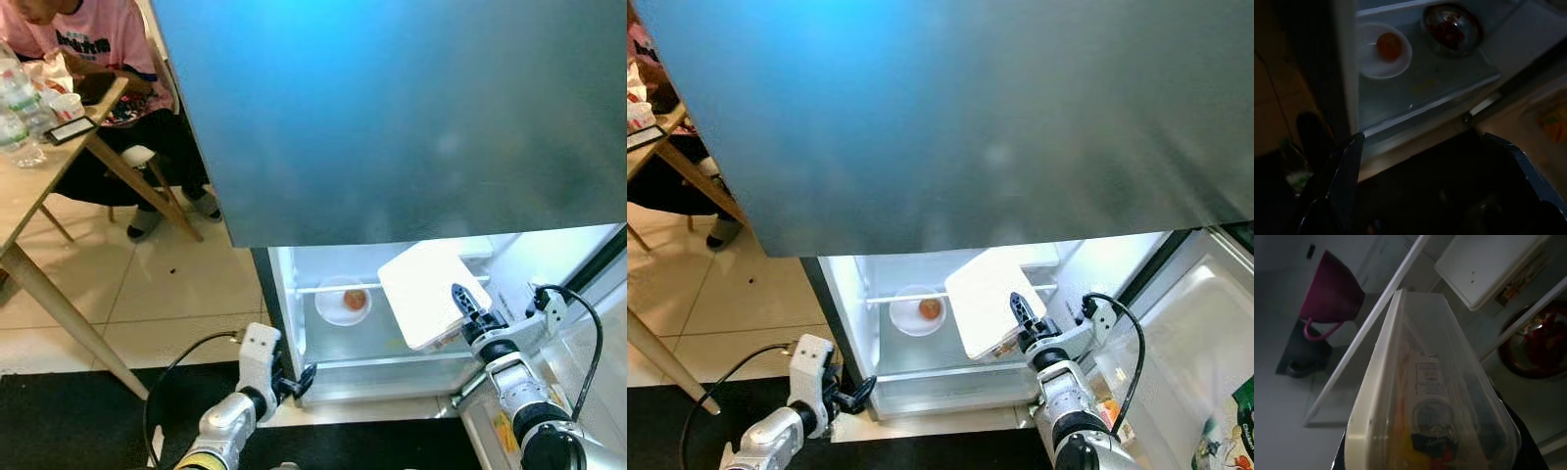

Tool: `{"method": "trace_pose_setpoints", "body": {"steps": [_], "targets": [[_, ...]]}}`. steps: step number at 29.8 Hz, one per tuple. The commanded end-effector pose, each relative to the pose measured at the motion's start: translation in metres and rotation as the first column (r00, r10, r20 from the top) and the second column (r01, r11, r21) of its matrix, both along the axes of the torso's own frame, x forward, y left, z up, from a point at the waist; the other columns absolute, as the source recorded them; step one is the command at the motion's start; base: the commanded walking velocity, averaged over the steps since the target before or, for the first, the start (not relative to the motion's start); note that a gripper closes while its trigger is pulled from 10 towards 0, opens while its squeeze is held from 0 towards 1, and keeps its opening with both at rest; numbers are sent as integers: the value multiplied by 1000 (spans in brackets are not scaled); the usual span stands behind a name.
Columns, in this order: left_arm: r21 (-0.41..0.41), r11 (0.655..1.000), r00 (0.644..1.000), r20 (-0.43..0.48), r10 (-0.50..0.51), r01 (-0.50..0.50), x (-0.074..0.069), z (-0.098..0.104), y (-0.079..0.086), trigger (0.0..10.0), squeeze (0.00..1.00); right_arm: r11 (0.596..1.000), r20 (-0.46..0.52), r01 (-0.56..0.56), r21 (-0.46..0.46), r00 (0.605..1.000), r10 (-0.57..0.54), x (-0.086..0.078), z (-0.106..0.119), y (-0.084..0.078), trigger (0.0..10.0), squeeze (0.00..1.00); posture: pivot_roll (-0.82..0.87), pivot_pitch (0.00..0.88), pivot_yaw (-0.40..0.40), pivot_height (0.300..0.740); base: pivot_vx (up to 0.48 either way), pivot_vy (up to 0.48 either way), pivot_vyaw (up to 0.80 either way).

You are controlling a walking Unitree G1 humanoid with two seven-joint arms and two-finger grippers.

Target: Restocking fridge

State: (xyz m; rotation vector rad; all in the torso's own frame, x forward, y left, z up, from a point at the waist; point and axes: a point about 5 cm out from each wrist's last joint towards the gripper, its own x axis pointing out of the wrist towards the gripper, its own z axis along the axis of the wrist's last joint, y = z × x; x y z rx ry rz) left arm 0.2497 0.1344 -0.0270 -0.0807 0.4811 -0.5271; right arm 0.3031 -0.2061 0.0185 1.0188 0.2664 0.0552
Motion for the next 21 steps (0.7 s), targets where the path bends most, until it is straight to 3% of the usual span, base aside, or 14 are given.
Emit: {"method": "trace_pose_setpoints", "body": {"steps": [1,6,12,21], "targets": [[17,1000,1000,10,-19,19,-1,0,-3,10000,0,999,-4,23,26,1000,-23,-3,-3,-1,10000,0,-10,88,53,736,0,0,0],[8,999,999,38,-34,33,1,3,-9,10000,0,999,-10,28,32,1000,-28,-3,-3,1,10000,0,5,97,42,711,0,0,0],[-6,998,993,100,-66,67,7,12,-23,10000,0,998,37,17,58,999,-20,10,9,8,10000,0,-11,98,50,681,0,0,0],[1,996,989,111,-93,94,6,12,-26,10000,0,996,61,13,87,998,-18,7,7,14,10000,0,-13,104,74,646,0,0,0]]}}
